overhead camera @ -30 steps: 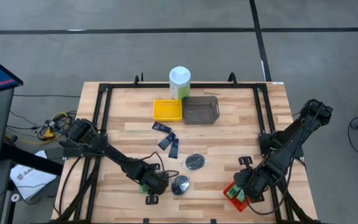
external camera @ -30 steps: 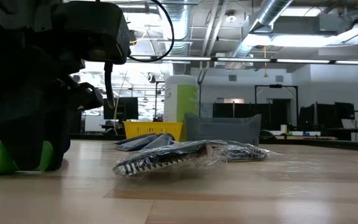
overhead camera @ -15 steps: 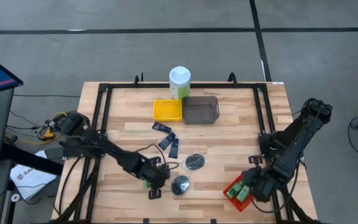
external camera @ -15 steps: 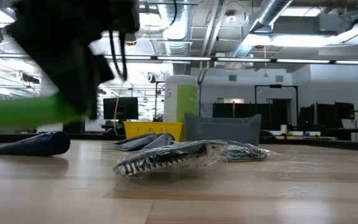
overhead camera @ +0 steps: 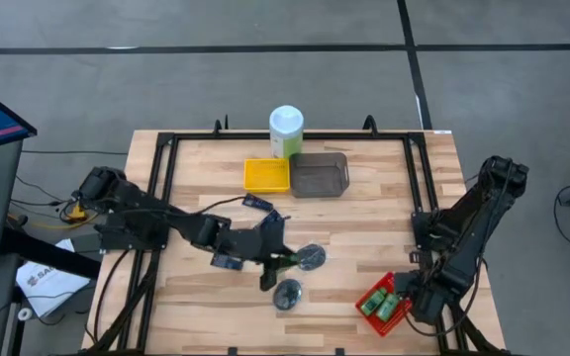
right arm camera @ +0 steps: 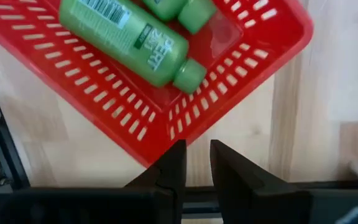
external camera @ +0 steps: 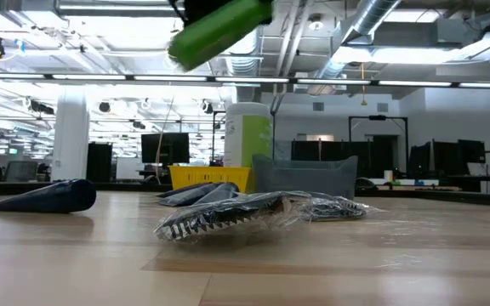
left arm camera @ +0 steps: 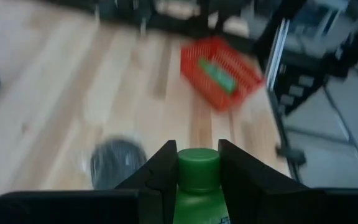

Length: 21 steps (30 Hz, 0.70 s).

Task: Pick & Place Travel size toiletries
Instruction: Put the green shampoo bottle into the red basket

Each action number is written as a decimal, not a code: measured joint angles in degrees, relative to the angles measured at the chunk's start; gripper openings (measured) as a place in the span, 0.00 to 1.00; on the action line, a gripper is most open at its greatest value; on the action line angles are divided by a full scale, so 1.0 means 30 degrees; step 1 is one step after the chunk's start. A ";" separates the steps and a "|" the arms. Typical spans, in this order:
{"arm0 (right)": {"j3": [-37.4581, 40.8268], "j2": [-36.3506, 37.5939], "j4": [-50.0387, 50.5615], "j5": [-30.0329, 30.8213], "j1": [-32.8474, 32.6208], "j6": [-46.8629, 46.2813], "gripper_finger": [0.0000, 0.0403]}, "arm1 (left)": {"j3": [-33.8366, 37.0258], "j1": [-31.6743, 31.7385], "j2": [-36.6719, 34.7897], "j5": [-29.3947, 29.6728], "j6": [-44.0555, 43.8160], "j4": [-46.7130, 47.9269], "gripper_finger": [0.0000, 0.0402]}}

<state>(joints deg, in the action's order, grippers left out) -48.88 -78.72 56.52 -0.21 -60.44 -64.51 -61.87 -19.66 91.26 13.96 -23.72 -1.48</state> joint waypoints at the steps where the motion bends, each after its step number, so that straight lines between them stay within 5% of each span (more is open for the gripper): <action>1: 0.0000 -0.0003 0.0001 -0.0007 -0.0046 -0.0146 0.16 | 0.0000 0.0163 0.0031 0.0013 0.0265 -0.0585 0.21; 10: -0.1295 0.1072 0.0382 0.1972 0.0293 0.0111 0.16 | -0.0007 0.1151 0.0678 0.0005 0.0979 -0.6134 0.21; 21: -0.2186 0.6045 0.0508 1.4605 0.2601 0.1003 0.18 | -0.0007 0.2325 0.0685 -0.0032 0.2857 -1.2847 0.21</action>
<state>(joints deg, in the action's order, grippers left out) -55.44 -60.58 58.05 43.61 -52.64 -61.50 -61.89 -12.69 93.32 13.87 -15.15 -40.02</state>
